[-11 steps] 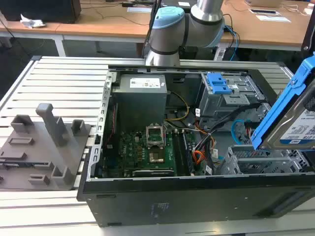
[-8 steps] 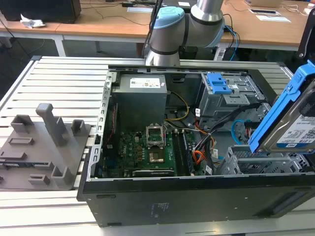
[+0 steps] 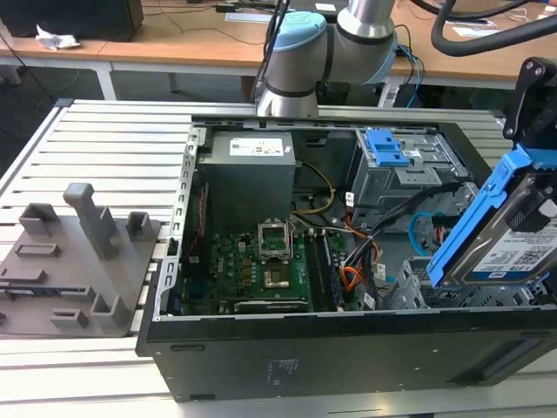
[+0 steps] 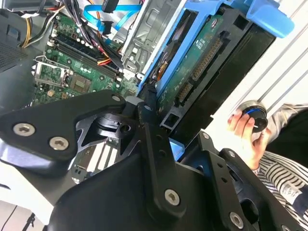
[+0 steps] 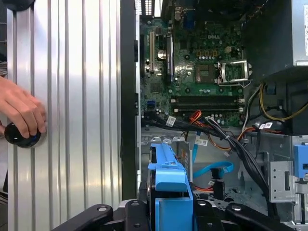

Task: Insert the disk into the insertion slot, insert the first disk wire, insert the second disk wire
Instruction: 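Insert the disk into the insertion slot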

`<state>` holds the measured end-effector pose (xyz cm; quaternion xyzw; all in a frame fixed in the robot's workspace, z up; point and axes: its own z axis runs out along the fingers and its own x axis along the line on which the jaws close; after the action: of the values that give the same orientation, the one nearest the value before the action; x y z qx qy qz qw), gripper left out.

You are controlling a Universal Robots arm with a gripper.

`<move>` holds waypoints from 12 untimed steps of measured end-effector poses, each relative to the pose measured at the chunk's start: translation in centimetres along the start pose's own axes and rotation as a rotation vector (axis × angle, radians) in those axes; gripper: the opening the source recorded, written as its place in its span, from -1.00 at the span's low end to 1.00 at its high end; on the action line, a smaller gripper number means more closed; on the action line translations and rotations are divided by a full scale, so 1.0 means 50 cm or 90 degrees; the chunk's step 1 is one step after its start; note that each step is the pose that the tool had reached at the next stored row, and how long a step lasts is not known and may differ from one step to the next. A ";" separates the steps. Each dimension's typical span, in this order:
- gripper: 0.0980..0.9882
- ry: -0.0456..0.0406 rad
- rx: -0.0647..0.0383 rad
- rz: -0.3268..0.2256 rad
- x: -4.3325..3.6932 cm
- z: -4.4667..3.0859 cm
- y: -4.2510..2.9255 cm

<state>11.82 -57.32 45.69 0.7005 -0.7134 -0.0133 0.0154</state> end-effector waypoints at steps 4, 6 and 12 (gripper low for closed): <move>-0.41 -0.0010 0.000 0.000 -0.020 0.006 0.000; -0.41 -0.0013 0.000 0.000 -0.028 0.008 0.000; -0.41 -0.0014 0.000 -0.001 -0.051 0.031 -0.005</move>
<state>12.05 -54.78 44.13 0.7008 -0.7131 -0.0141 0.0146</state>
